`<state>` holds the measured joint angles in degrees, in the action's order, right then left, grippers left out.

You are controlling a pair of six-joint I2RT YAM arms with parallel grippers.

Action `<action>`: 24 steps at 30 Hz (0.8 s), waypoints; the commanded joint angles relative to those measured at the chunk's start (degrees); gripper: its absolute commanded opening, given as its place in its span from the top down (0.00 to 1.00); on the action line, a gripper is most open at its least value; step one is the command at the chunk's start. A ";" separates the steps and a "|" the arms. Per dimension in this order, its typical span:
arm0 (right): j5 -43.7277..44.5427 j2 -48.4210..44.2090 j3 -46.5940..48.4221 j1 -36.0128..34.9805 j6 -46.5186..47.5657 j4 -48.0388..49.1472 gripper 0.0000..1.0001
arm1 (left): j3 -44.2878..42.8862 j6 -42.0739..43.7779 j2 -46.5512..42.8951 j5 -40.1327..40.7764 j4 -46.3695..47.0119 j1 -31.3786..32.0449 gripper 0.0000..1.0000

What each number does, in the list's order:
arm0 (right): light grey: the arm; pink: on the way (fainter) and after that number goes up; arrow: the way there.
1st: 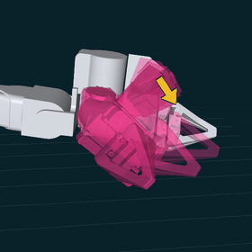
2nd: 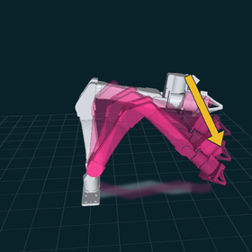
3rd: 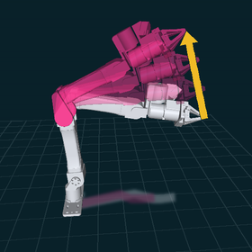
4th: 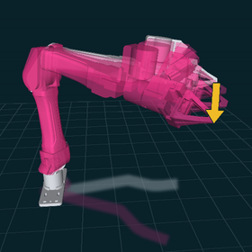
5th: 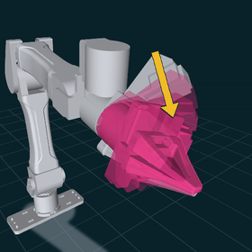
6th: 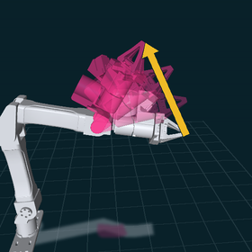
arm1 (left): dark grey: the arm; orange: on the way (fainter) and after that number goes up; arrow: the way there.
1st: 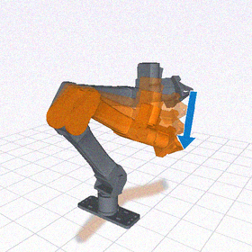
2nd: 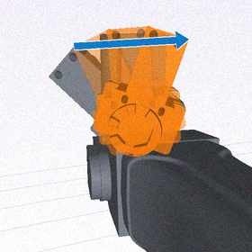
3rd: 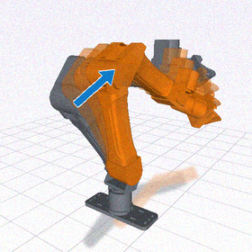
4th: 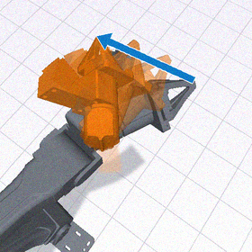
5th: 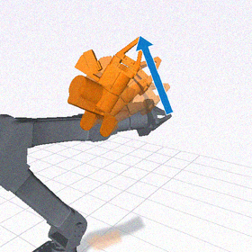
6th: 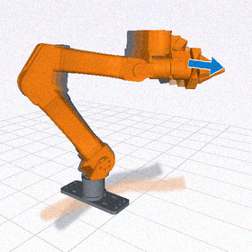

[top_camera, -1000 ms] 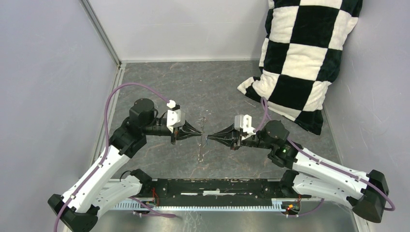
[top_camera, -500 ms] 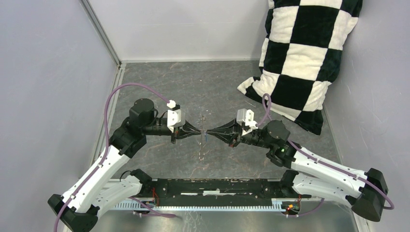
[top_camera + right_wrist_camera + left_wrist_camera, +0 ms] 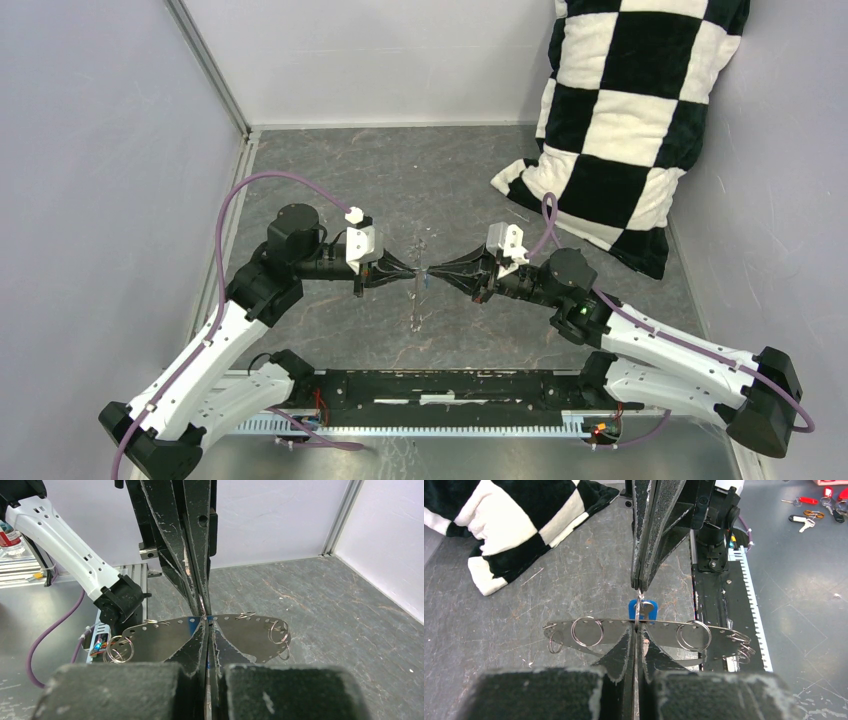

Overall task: Put the keys on the keyring
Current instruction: Insert the key onto the keyring, then place the key at the center of the board.

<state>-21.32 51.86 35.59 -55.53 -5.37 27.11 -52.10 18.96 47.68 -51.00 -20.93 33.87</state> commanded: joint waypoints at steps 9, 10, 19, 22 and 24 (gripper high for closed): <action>2.31 -0.44 -0.09 -0.37 -1.23 0.84 1.00 | 0.57 0.90 -1.23 0.66 2.90 0.18 0.98; 2.42 -0.52 -0.09 -0.36 -1.21 0.84 1.00 | 0.57 0.98 -1.32 0.79 2.87 0.15 0.98; 2.82 -0.03 -0.17 -0.37 -1.63 1.45 1.00 | 0.83 1.06 -1.18 1.75 2.90 0.23 0.98; 2.79 0.23 0.00 -0.36 -1.64 1.62 1.00 | 0.92 1.08 -1.14 1.74 2.87 0.17 0.98; 2.82 0.55 0.07 -0.36 -1.63 1.89 1.00 | 1.03 1.14 -1.17 1.74 2.91 0.18 0.98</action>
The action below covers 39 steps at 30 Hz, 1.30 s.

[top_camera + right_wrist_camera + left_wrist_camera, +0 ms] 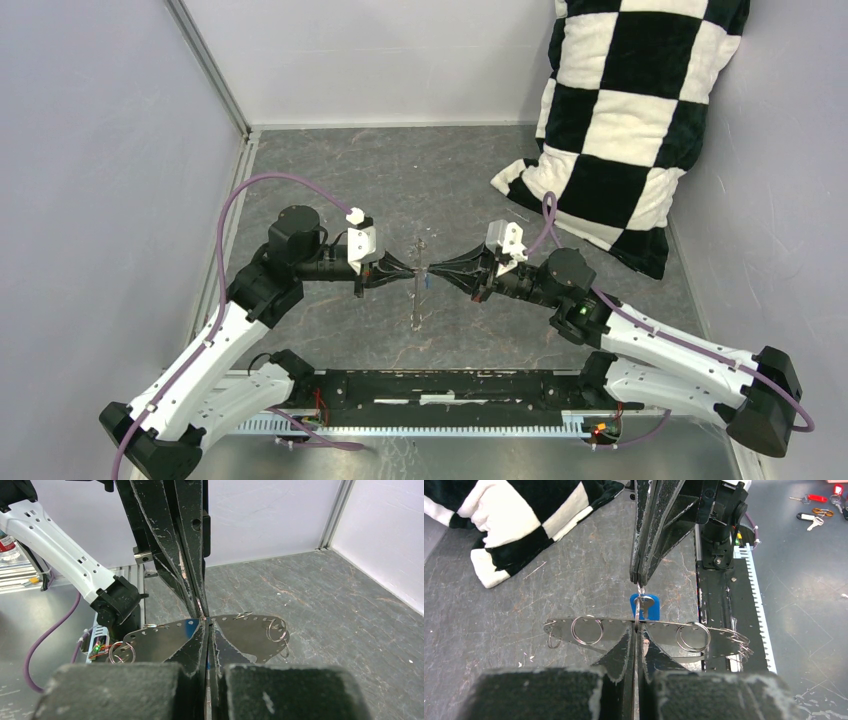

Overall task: Put the keys on the keyring
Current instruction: Place the key at the center of the board.

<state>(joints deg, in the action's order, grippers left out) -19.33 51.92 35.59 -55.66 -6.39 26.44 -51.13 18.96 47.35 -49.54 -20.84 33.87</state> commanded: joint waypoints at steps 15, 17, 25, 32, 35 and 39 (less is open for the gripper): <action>6.63 -5.43 -5.28 0.99 1.86 -5.28 1.00 | 1.29 4.76 -0.86 1.86 0.85 0.19 0.98; 7.75 -7.19 -7.52 1.31 2.00 -6.72 1.00 | 1.39 5.27 -0.93 1.26 0.17 0.20 0.98; 10.52 -9.39 -16.50 1.52 -0.43 -5.38 1.00 | 2.45 11.39 -1.02 1.72 -4.46 0.16 0.98; 14.34 -4.02 -22.41 1.45 0.32 -0.77 0.97 | 3.06 11.78 -1.51 1.03 -4.73 0.23 0.98; 15.33 -0.86 -21.08 1.50 3.10 -1.21 0.85 | 3.09 11.66 -1.38 0.60 -4.58 0.17 0.98; 14.41 -0.92 -16.22 1.50 9.32 -4.76 0.49 | 3.98 12.23 -0.31 1.52 -4.46 0.20 0.98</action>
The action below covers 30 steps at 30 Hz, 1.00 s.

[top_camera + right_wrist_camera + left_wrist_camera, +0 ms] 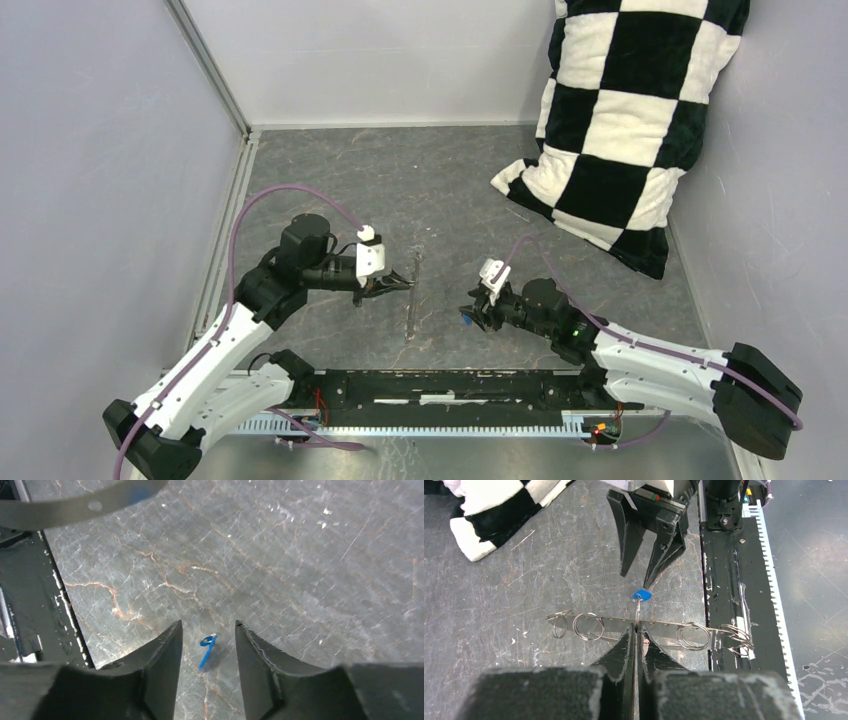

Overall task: Put the keys on the keyring
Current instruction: Place the key at the center of the board, then adjust the keyring.

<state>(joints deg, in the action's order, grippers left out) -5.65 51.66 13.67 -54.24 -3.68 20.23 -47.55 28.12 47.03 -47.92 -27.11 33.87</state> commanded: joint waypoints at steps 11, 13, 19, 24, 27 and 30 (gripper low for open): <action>-16.79 -5.09 22.23 -1.16 33.48 -11.94 0.03 | -0.79 -4.16 8.22 -0.10 1.72 0.21 0.98; -19.50 -2.63 26.39 -1.66 36.30 -15.41 0.10 | -0.92 -5.27 8.54 -1.35 1.89 0.15 0.98; -26.30 3.81 34.80 -4.20 42.13 -23.64 0.25 | -1.41 -9.17 8.53 -3.75 3.09 0.17 0.98; -24.02 5.65 37.10 -5.49 43.23 -27.16 0.42 | -1.24 -11.63 7.87 -5.38 3.56 0.16 0.98; -21.21 5.71 36.60 -5.57 40.98 -24.88 0.46 | -0.49 -9.21 5.92 -7.45 3.65 0.19 0.98; -20.85 7.41 37.45 -5.50 37.95 -24.12 0.45 | 0.12 -7.31 4.27 -8.06 3.80 0.20 0.98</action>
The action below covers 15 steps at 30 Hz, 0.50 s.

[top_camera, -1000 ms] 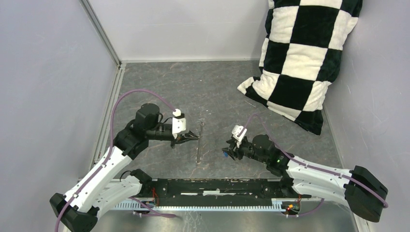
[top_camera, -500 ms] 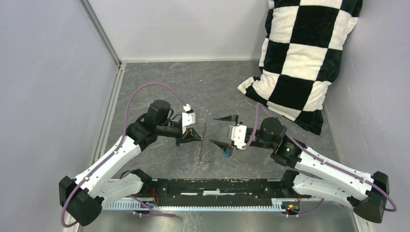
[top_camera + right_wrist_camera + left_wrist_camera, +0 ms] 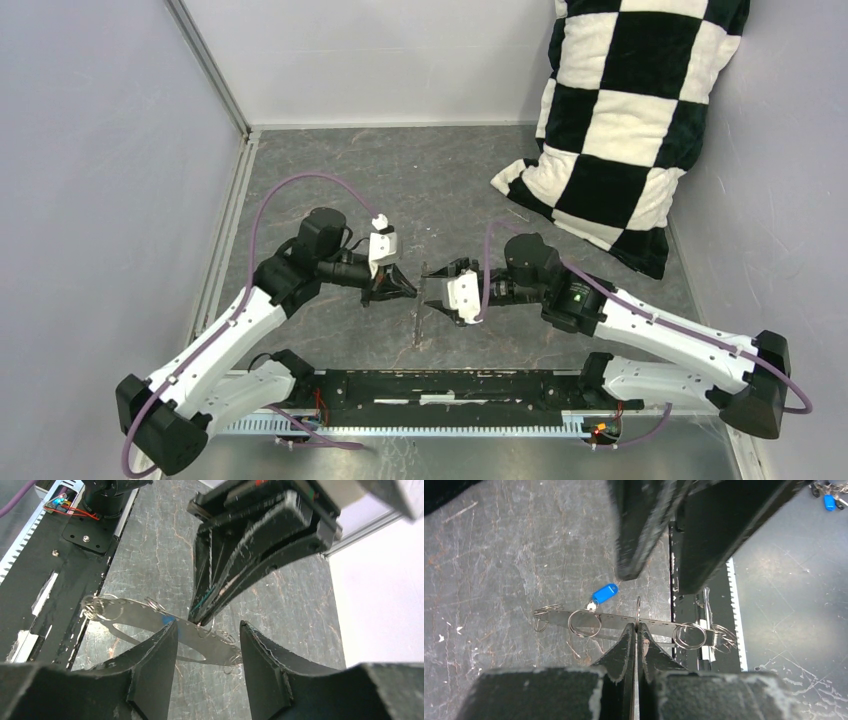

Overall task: Put the keys on the keyring
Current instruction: Adjust the keyring.

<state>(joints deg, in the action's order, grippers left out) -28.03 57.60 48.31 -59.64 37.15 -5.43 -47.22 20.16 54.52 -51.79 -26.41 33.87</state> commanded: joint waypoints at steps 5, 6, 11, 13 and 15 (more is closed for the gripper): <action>1.99 4.98 4.94 -0.18 -7.12 1.59 0.46 | -0.61 3.79 -4.28 -4.25 1.90 0.16 0.98; 1.73 5.19 4.95 -0.17 -8.15 2.50 0.46 | -0.59 4.00 -4.33 -4.29 1.66 0.16 0.98; 1.15 6.75 5.82 -0.11 -10.69 3.30 0.69 | -0.85 5.23 -5.11 -4.55 1.01 0.19 0.98; 0.99 7.26 6.46 -0.11 -10.73 2.60 0.93 | -0.73 5.57 -5.79 -4.62 0.95 0.17 0.98; 0.58 7.26 6.38 -0.15 -11.10 2.91 1.00 | -0.27 5.80 -6.23 -4.57 0.97 0.15 0.98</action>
<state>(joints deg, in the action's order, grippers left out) -27.11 64.38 51.55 -59.64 27.64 -5.52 -47.22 23.20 50.17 -53.58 -27.20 33.71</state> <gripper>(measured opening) 0.045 0.040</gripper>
